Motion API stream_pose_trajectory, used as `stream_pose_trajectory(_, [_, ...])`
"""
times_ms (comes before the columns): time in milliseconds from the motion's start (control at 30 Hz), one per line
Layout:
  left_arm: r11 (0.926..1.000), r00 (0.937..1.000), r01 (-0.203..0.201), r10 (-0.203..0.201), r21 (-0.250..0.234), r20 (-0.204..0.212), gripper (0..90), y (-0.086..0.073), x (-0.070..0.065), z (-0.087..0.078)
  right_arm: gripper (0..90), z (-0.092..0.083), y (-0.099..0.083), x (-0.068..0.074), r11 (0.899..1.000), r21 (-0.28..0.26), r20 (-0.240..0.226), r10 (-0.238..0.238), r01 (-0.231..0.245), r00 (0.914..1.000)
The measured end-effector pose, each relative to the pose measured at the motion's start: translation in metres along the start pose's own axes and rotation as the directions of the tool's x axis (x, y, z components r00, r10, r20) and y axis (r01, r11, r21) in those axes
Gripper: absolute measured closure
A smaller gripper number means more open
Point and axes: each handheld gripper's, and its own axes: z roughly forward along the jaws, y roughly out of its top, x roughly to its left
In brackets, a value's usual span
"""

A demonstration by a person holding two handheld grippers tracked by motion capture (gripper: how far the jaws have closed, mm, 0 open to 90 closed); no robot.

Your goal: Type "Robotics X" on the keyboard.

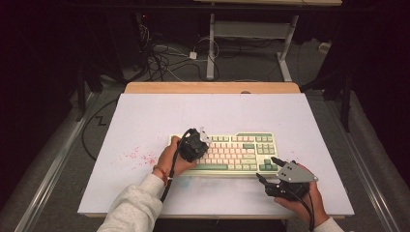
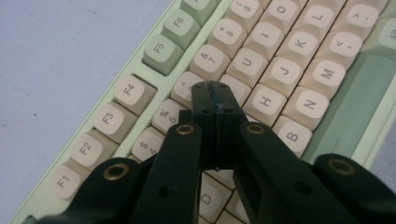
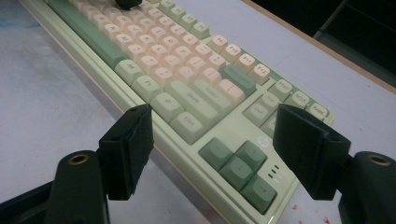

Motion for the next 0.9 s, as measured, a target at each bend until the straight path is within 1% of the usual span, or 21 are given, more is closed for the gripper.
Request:
stream_pose_trajectory(33, [1.0, 1.0, -0.007, 0.007, 0.002, -0.004, 87.7, 0.0, -0.001, 0.0, 30.2, 0.0, 0.0, 0.001, 1.0, 0.003, -0.004, -0.002, 0.002, 1.0])
stream_pose_trajectory(100, [0.9999, 1.0, -0.002, 0.002, -0.011, -0.005, 87.6, 0.0, -0.001, -0.001, 30.1, 0.0, 0.001, 0.001, 1.0, 0.0, -0.001, -0.01, 0.01, 1.0])
stream_pose_trajectory(167, [0.9996, 0.9999, 0.003, -0.003, -0.027, -0.01, 87.6, 0.0, -0.001, -0.004, 30.1, -0.001, 0.001, 0.002, 1.0, -0.001, -0.001, -0.01, 0.01, 0.9999])
stream_pose_trajectory(333, [0.9987, 0.9999, 0.009, -0.009, -0.05, -0.01, 87.3, -0.002, 0.002, -0.011, 30.2, -0.001, 0.001, 0.0, 1.0, -0.005, 0.001, -0.008, 0.008, 1.0])
stream_pose_trajectory(433, [0.9976, 0.9998, 0.016, -0.017, -0.068, -0.011, 86.0, -0.004, 0.003, -0.015, 30.2, -0.002, 0.001, 0.0, 1.0, -0.007, 0.004, -0.009, 0.009, 1.0])
stream_pose_trajectory(500, [0.9969, 0.9997, 0.014, -0.015, -0.077, -0.017, 85.2, -0.006, 0.003, -0.018, 30.2, -0.002, 0.001, 0.0, 1.0, -0.006, 0.002, -0.004, 0.004, 1.0])
stream_pose_trajectory(567, [0.9958, 0.9997, 0.016, -0.017, -0.091, -0.017, 83.4, -0.007, 0.004, -0.022, 30.2, -0.002, 0.001, 0.0, 1.0, -0.006, 0.004, -0.005, 0.006, 1.0])
stream_pose_trajectory(633, [0.9941, 0.9994, 0.017, -0.02, -0.108, -0.03, 80.2, -0.009, 0.004, -0.025, 30.2, -0.002, 0.0, 0.0, 1.0, -0.005, 0.002, -0.005, 0.005, 1.0])
stream_pose_trajectory(700, [0.992, 0.9994, 0.013, -0.017, -0.126, -0.031, 78.1, -0.011, 0.003, -0.029, 30.2, -0.001, 0.001, 0.0, 1.0, -0.005, 0.001, -0.008, 0.008, 1.0])
stream_pose_trajectory(800, [0.9907, 0.9992, 0.002, -0.008, -0.136, -0.04, 74.0, -0.015, 0.002, -0.033, 30.2, -0.002, 0.001, 0.0, 1.0, -0.003, 0.0, -0.008, 0.008, 1.0])
stream_pose_trajectory(833, [0.99, 0.9989, -0.005, -0.002, -0.141, -0.047, 70.6, -0.016, 0.002, -0.034, 30.2, -0.002, 0.001, 0.0, 1.0, -0.004, 0.0, -0.008, 0.008, 1.0])
stream_pose_trajectory(900, [0.9889, 0.9984, -0.008, 0.0, -0.148, -0.057, 67.4, -0.019, 0.001, -0.036, 30.2, -0.002, 0.001, 0.0, 1.0, -0.006, 0.0, -0.009, 0.009, 1.0])
